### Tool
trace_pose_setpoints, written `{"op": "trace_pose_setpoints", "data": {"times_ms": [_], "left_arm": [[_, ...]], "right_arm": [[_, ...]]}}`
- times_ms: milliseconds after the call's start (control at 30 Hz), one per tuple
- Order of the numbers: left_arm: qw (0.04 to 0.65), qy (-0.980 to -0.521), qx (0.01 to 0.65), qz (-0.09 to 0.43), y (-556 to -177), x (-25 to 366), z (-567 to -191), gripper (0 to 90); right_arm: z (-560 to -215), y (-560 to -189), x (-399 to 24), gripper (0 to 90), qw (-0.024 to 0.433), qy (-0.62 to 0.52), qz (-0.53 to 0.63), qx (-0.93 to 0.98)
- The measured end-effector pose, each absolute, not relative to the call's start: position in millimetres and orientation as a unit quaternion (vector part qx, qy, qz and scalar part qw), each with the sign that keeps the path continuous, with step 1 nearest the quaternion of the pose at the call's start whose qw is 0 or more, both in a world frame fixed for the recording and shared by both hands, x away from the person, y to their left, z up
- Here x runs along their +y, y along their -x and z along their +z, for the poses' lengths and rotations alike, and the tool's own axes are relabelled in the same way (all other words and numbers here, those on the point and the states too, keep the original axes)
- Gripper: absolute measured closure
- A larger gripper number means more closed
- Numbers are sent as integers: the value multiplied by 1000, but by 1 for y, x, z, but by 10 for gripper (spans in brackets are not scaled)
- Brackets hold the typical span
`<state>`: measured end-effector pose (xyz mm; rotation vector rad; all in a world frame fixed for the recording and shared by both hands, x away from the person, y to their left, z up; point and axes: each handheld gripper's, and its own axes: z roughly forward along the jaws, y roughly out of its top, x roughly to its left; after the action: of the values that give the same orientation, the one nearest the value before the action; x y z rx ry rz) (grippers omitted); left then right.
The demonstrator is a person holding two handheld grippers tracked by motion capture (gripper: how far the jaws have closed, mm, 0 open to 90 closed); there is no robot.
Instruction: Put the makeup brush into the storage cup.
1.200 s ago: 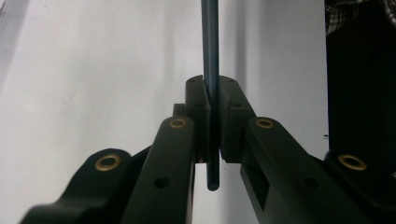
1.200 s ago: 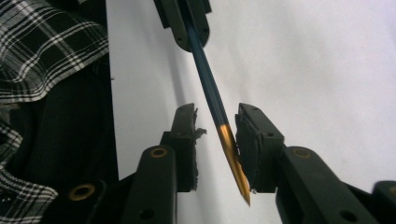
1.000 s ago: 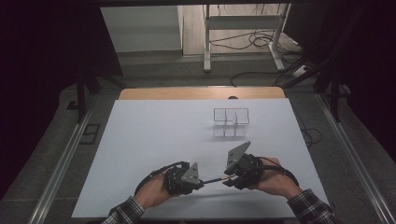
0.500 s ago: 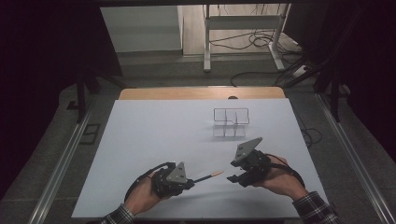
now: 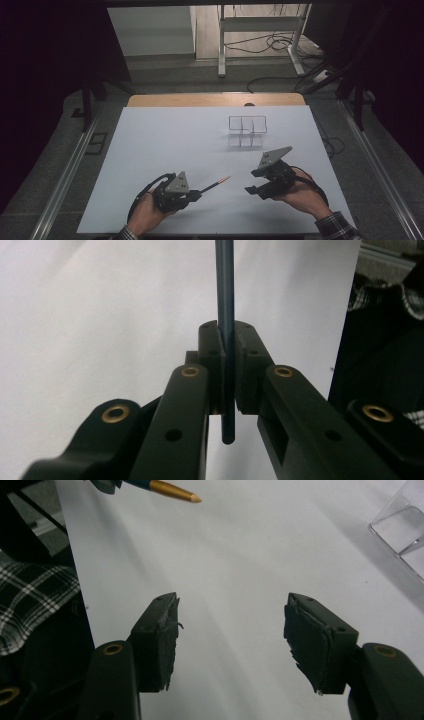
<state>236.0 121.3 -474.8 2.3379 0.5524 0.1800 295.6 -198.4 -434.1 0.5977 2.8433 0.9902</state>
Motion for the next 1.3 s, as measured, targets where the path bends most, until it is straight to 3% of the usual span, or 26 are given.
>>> {"op": "trace_pose_setpoints", "data": {"times_ms": [767, 1300], "left_arm": [[466, -832, 295, 57, -235, 114, -477, 850], [504, -810, 292, 63, -234, 91, -483, 850]], "right_arm": [[-438, -290, -182, 419, 14, -226, 411, 883], [-428, -293, -171, 470, -8, -242, 469, 849]]}}
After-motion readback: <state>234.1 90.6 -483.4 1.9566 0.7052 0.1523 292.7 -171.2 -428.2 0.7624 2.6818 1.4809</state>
